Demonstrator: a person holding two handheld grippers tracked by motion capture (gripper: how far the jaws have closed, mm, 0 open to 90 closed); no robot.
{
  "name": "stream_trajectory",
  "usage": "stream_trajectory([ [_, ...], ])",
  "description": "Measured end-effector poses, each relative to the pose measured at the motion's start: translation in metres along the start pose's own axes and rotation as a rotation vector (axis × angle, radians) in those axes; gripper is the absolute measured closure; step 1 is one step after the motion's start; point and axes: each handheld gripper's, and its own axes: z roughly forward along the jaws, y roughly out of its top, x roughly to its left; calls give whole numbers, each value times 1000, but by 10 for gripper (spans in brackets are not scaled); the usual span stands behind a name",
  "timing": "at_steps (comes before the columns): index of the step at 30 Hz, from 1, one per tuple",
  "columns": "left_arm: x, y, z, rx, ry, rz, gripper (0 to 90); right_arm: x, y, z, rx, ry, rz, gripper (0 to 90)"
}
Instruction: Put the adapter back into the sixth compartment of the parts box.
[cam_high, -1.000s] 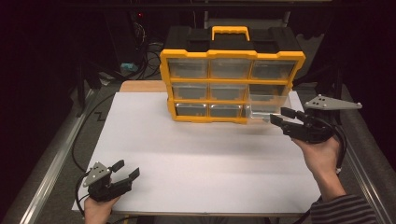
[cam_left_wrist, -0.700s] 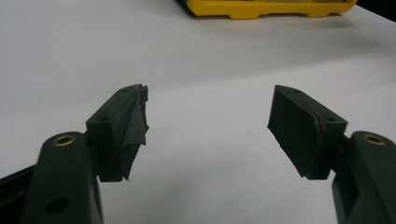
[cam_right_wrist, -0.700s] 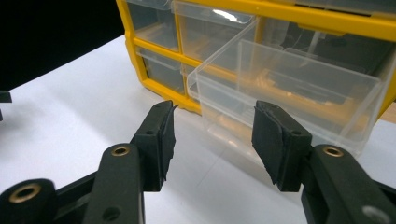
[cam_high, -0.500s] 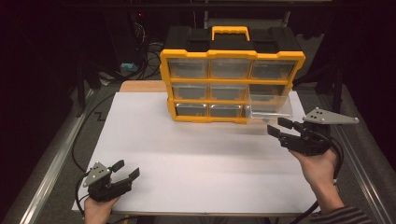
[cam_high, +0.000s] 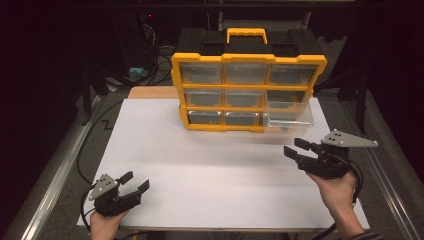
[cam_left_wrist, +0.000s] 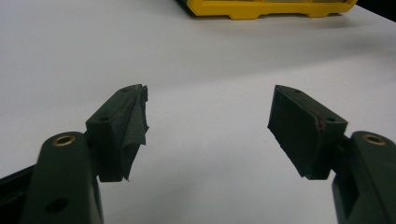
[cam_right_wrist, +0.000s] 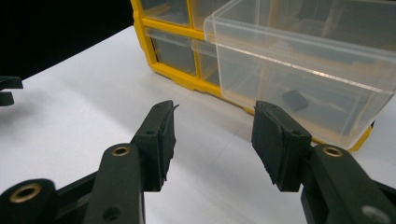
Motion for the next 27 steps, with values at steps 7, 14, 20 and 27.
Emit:
stream_trajectory([
  [7,0,0,0,0,0,0,288,0,-12,2,11,-2,2,495],
  [14,0,0,0,1,0,0,288,-1,-26,3,17,-10,5,486],
  [20,0,0,0,0,1,-4,288,-4,-38,1,18,-20,25,479],
  [27,0,0,0,1,2,-2,288,-9,-53,-1,23,-37,51,474],
])
